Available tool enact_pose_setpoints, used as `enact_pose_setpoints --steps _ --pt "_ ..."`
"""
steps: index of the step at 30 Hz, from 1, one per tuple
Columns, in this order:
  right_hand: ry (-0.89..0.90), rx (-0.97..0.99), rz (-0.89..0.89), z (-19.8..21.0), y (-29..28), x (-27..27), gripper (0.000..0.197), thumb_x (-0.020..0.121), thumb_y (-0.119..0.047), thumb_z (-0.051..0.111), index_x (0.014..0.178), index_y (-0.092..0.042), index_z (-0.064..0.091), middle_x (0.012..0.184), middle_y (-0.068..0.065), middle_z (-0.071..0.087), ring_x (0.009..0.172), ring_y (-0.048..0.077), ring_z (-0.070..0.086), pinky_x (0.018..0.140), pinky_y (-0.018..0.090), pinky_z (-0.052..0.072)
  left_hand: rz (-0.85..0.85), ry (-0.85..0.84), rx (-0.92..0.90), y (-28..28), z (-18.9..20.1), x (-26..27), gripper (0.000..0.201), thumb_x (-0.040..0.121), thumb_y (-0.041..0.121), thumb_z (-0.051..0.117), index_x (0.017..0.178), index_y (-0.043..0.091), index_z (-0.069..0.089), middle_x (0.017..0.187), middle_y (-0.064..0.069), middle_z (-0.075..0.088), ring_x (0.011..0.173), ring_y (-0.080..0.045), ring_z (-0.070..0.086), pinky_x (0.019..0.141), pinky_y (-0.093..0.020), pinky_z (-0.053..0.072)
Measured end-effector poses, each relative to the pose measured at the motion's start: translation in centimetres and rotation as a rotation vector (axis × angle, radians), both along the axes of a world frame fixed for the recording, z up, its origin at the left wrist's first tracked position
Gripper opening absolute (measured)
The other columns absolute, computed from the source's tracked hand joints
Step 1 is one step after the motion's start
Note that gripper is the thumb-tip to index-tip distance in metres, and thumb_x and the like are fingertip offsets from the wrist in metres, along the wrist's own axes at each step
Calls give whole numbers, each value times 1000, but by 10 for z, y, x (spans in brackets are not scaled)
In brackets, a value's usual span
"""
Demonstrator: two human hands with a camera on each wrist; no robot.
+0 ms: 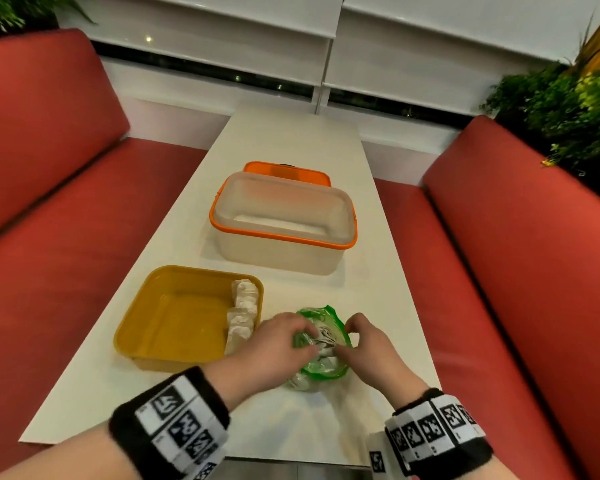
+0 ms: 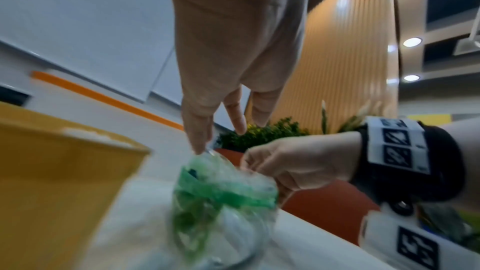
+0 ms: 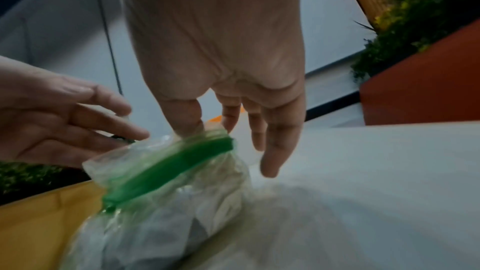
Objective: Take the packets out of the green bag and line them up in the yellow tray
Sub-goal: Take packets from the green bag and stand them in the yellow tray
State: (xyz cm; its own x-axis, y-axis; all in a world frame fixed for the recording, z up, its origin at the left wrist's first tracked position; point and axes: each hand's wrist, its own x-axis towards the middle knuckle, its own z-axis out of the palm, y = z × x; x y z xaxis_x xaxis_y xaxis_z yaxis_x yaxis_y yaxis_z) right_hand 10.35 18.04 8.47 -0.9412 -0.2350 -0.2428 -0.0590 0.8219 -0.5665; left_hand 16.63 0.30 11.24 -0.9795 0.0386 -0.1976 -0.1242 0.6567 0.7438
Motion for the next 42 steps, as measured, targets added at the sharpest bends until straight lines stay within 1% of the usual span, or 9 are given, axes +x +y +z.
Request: enact_pose_setpoints --steps 5,10,13,16,22,25,29,35,42 --pt "-179 -227 -95 -5 1 6 51 75 -3 60 119 -22 42 92 8 63 76 31 67 62 49 57 14 -120 -57 39 -19 -11 42 87 16 56 127 20 44 156 -4 9 133 -22 38 106 -23 33" --pt "-302 -338 -102 -11 6 10 95 70 -2 67 145 -32 18 102 5 58 88 26 65 65 41 59 106 9 39 40 -26 -10 61 72 -11 51 124 20 44 140 2 22 119 -18 47 100 -25 43" --pt "-356 -411 -182 -6 9 7 62 79 -14 65 132 -29 37 108 3 59 91 23 63 61 37 59 116 48 78 37 -29 -8 53 73 -14 50 115 19 51 139 5 21 110 -8 41 84 -10 38" --pt "-297 -348 -192 -7 11 -3 27 92 -26 53 119 -22 49 109 5 60 93 22 62 68 41 59 172 59 110 37 -37 -6 52 74 -16 45 109 22 54 144 4 24 124 -13 39 88 -12 34" --pt "-124 -201 -66 -7 6 -14 46 95 -20 48 139 -18 38 125 4 52 109 28 57 88 37 50 365 14 255 37 -47 -11 54 79 -14 38 114 22 58 110 3 60 97 -15 57 74 -21 47" --pt "-34 -24 42 -8 1 -18 32 95 -13 42 124 -9 56 120 11 62 108 27 57 84 26 42 505 -26 507 37 -51 -15 52 83 -17 32 97 22 63 113 2 62 100 -16 59 82 -26 51" --pt "18 -21 33 -5 1 -21 25 94 -10 44 94 2 66 86 13 64 82 27 55 65 30 35 595 -51 647 36 -48 -16 48 85 -14 30 86 18 65 100 -2 65 83 -14 60 68 -24 49" --pt "-243 -333 -226 -3 -5 -26 23 90 -7 45 67 -7 48 65 10 42 59 19 40 53 27 24 513 -24 503 31 -43 -13 33 90 2 39 91 21 66 101 2 65 89 -13 58 71 -25 48" --pt "-541 -764 -491 1 -11 -27 23 97 -5 41 79 0 54 59 10 55 42 14 54 53 27 44 183 54 101 26 -40 -4 42 83 8 56 121 24 46 126 3 39 104 -8 41 75 -11 28"
